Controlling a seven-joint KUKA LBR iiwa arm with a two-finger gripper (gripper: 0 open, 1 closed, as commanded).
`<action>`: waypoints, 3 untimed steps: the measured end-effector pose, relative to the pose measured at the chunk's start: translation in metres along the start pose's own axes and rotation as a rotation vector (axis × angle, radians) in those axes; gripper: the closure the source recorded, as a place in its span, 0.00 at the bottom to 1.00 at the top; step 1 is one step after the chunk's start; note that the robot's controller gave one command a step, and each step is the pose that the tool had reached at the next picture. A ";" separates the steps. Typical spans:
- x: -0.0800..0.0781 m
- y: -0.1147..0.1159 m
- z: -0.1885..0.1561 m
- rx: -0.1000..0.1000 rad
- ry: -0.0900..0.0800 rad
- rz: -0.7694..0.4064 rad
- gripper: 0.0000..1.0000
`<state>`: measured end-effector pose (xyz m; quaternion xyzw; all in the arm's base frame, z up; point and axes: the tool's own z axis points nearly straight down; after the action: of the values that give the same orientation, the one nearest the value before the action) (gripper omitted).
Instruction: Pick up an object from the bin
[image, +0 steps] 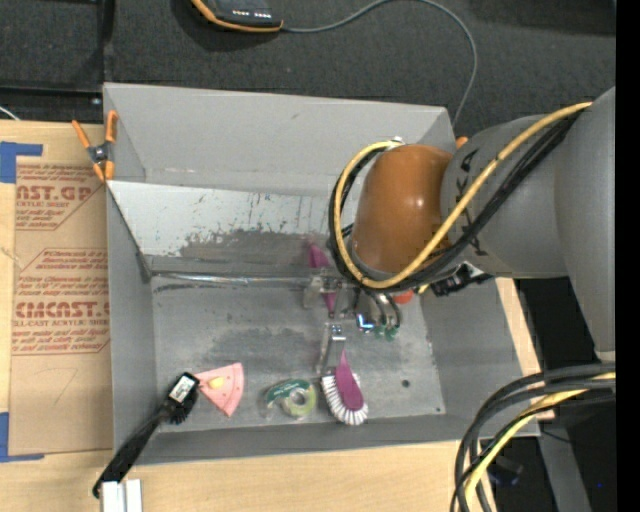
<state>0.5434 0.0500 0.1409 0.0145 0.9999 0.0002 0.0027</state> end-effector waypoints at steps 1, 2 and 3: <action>0.002 0.012 0.008 -0.002 0.006 -0.024 0.00; 0.007 0.010 0.019 -0.003 0.003 -0.153 0.00; 0.019 0.061 0.071 -0.004 0.003 -0.164 0.00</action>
Offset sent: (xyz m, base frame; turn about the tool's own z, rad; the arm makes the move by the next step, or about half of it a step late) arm -0.0095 0.0100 -0.0248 -0.0742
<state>0.5265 0.1117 0.0700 -0.0676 0.9977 0.0019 0.0010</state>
